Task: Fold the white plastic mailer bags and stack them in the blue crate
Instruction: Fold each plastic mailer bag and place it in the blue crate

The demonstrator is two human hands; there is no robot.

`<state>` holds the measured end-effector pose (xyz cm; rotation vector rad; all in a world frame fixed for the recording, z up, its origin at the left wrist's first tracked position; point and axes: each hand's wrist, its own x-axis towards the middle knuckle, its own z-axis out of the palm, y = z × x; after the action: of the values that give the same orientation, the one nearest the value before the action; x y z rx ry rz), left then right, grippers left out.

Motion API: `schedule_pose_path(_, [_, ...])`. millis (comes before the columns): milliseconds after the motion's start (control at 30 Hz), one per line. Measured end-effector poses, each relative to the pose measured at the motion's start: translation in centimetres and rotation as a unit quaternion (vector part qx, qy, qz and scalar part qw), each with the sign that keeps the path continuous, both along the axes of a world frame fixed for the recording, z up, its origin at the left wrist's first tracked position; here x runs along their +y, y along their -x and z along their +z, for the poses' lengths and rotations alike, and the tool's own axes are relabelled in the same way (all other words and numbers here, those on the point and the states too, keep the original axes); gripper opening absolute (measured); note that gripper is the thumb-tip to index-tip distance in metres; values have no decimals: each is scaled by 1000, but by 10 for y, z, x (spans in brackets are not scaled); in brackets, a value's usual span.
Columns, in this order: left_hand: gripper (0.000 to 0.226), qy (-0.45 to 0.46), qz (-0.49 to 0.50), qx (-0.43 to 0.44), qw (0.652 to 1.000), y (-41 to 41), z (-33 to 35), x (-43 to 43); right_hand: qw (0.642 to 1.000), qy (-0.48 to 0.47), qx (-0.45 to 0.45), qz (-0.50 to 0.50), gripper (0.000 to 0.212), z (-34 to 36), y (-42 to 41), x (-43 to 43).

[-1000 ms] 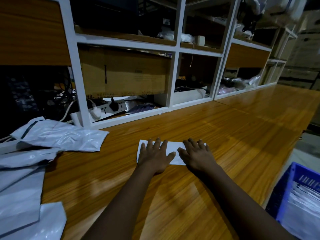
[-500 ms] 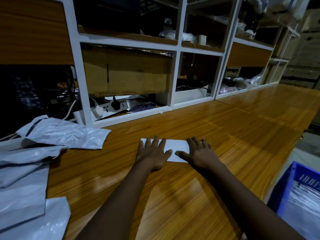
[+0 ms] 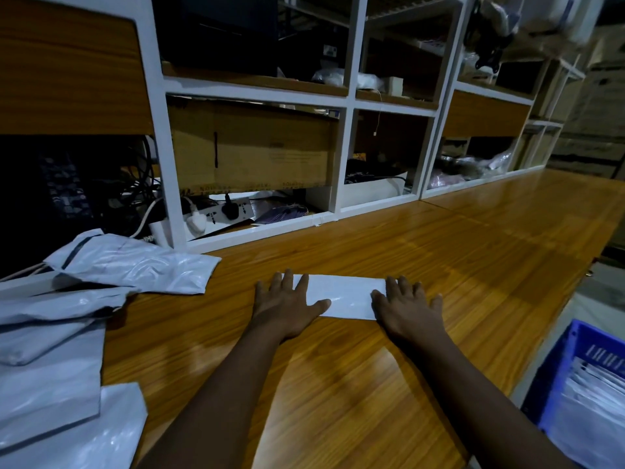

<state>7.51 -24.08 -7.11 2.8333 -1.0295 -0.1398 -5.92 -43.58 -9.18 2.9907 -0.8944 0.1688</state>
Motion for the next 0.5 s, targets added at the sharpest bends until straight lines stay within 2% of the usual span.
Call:
schedule_pose_path(100, [68,33,-1,-96,995,6,2,-4,997,75,-13,-27,62,10,-2,5])
schedule_pose_path(167, [61,72,-16,-138,988,11,4,-13,993,115,-27,6,59,18,-8,11])
schedule_pose_path(300, [55,88,-71,-171,979,26,3,-37,988,64,-92,103,60,20,-24,25])
schedule_pose_path(400, [58,62,-107,-166,978,32,0,-46,985,47,-70,154,86,9,-32,23])
schedule_pose_path(500, [60,55,-116,-109,986,26,-3,-47,985,33,-60,161,93,2,-32,17])
